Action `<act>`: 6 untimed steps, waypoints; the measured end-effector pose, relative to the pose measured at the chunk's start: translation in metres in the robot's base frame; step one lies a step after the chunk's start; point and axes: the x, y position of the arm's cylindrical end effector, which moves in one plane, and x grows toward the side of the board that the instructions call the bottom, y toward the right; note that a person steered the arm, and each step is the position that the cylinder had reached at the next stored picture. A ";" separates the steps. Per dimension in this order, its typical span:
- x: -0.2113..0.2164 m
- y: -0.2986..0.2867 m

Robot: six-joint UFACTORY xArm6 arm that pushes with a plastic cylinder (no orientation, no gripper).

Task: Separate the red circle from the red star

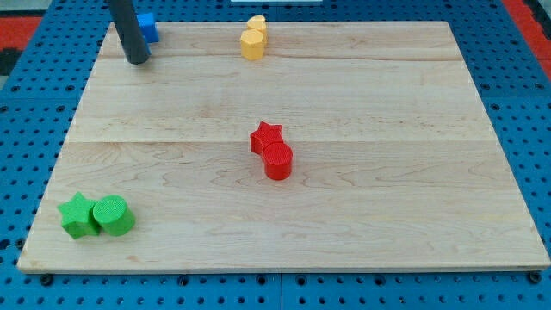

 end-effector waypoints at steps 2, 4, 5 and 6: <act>0.009 0.000; 0.018 0.057; 0.017 0.057; 0.034 0.071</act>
